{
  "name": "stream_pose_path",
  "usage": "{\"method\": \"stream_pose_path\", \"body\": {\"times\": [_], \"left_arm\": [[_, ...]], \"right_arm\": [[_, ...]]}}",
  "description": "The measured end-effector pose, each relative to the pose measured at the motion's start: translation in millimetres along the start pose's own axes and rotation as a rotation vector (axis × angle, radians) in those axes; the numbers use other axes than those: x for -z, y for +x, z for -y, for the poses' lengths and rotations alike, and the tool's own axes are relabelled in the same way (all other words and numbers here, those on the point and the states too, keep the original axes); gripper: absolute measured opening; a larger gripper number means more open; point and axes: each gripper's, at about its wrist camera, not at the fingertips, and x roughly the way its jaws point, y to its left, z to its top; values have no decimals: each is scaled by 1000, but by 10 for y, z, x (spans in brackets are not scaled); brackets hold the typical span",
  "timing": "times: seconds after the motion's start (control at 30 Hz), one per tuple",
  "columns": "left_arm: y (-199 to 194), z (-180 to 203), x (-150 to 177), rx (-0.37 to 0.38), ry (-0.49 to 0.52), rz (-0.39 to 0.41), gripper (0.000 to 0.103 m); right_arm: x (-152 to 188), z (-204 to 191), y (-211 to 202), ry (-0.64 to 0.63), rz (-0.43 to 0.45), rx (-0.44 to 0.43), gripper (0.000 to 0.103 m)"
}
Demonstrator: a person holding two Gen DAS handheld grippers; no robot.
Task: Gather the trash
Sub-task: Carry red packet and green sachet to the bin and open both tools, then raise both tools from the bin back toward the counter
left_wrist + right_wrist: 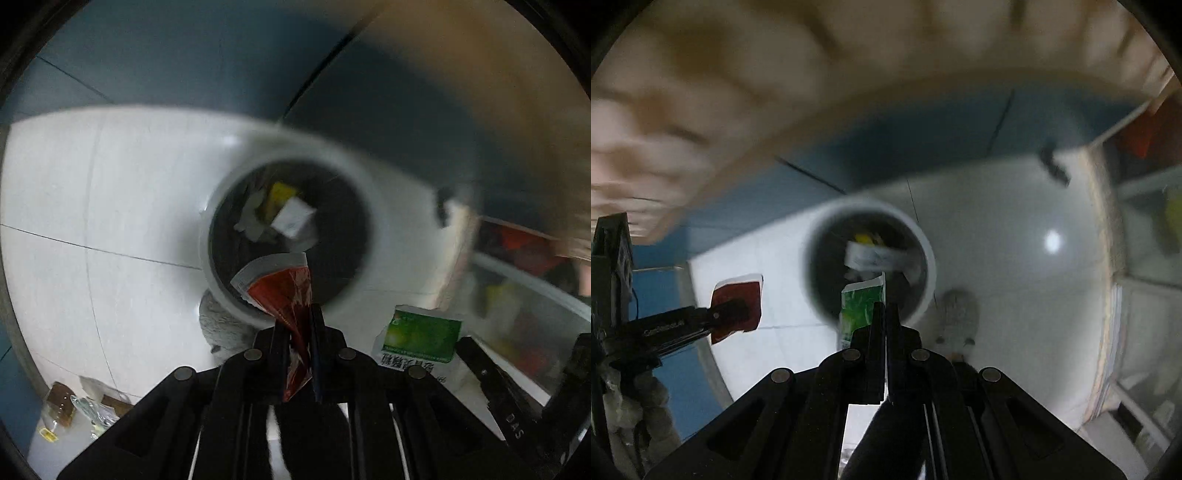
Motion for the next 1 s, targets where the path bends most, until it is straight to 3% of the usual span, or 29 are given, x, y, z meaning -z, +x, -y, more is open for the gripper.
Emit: {"method": "stream_pose_path", "body": {"times": [0.1, 0.17, 0.33, 0.37, 0.4, 0.43, 0.47, 0.5, 0.53, 0.57, 0.6, 0.67, 0.77, 0.83, 1.0], "left_arm": [[653, -56, -207, -35, 23, -68, 7], [871, -168, -205, -45, 28, -86, 8], [918, -270, -174, -71, 26, -49, 16], [887, -274, -153, -83, 28, -35, 28], [844, -271, -126, -107, 34, -20, 51], [791, -271, -116, -133, 42, -3, 64], [736, -265, -97, -151, 48, 16, 86], [644, -267, -51, -176, 55, 51, 93], [589, -267, -29, -187, 57, 63, 94], [519, -280, 9, -204, 56, 75, 94], [475, -300, 36, -223, 53, 86, 96], [337, -304, 107, -257, 65, 127, 101], [143, -284, 216, -310, 88, 208, 101], [-32, -267, 312, -345, 98, 249, 101], [-500, -97, 584, -338, 119, 290, 101]], "right_arm": [[-81, 163, 791, -2, -36, 20, 0], [-119, 273, 1253, -2, -63, 31, 0], [-175, 354, 1796, 4, -156, 48, 1], [-157, 355, 1850, -11, -171, 47, 1], [-146, 348, 1863, -18, -174, 51, 1], [-123, 341, 1860, -33, -170, 73, 2], [-109, 336, 1837, -44, -165, 84, 9], [-96, 332, 1807, -53, -163, 97, 29], [-79, 325, 1776, -61, -158, 115, 45], [-75, 320, 1733, -65, -149, 115, 77], [-71, 308, 1682, -69, -139, 101, 90], [-81, 248, 1598, -96, -132, 122, 90], [-76, 169, 1452, -133, -104, 159, 103], [-53, 101, 1296, -159, -75, 189, 103], [13, -5, 857, -190, -23, 203, 103]]}}
